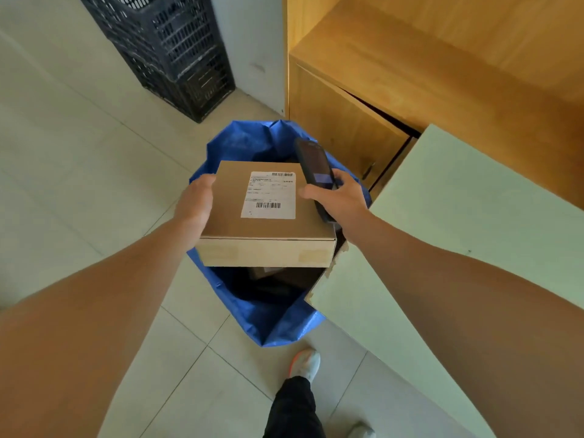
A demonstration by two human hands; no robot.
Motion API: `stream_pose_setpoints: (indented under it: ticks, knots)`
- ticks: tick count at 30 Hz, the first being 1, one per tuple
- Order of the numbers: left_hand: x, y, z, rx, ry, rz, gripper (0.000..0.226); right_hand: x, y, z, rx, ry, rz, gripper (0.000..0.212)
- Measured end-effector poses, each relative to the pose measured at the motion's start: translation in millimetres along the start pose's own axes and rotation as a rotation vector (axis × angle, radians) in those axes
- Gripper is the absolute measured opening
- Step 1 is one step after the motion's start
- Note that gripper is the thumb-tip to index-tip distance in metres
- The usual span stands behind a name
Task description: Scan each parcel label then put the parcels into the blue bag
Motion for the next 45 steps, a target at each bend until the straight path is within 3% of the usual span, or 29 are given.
stream_pose_setpoints:
  ticks: [5,10,11,14,17,25,28,32,38,45]
  knots:
    - [23.6,-2.3,-10.4,-0.006,-0.076,0.035,0.053,-19.7,-4.8,3.2,-0.071,0.133,-0.098,0.080]
    - [37.4,32.0,12.6,-0.026,-0.151,0.221,0.020,-28.4,12.9,-7.1,-0.096,0.383,-0.192,0.076]
    - [40.6,40.6,16.9,-0.042,-0.155,0.241,0.023,-27.9,17.4,-11.7,-0.104,0.417,-0.202,0.076]
    - [50.7,57.9,26.5,-0.039,-0.152,0.251,0.066,-27.1,32.5,-28.5,-0.106,0.506,-0.212,0.085]
    - [71.3,86.4,46.4,-0.100,-0.152,0.304,0.072,-30.4,48.6,-66.0,-0.054,0.571,-0.220,0.093]
    - [150.4,213.7,175.1,-0.214,-0.413,0.674,0.048,-38.3,107.2,-259.0,0.140,0.670,-0.172,0.085]
    - [174.2,274.7,239.2,-0.286,-0.423,0.760,0.054,-27.3,132.7,-342.9,0.212,0.748,-0.145,0.079]
    - [191.1,363.0,319.8,-0.336,-0.398,0.742,0.065,-2.5,169.5,-456.1,0.294,0.797,-0.095,0.075]
    - [197.7,477.9,427.2,-0.400,-0.395,0.728,0.060,44.9,223.1,-605.2,0.370,0.854,-0.016,0.077]
    - [199.5,554.3,513.2,-0.482,-0.427,0.779,0.060,81.7,262.6,-713.1,0.413,1.011,0.092,0.079]
Point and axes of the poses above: each hand's wrist, its own y-axis away from the middle knuckle, its own z-axis out of the palm, x = y × z, the point moved 5 cm from there along -y, towards the middle knuckle, and after that the axes turned 10 degrees about -y, right-handed, at the moved point
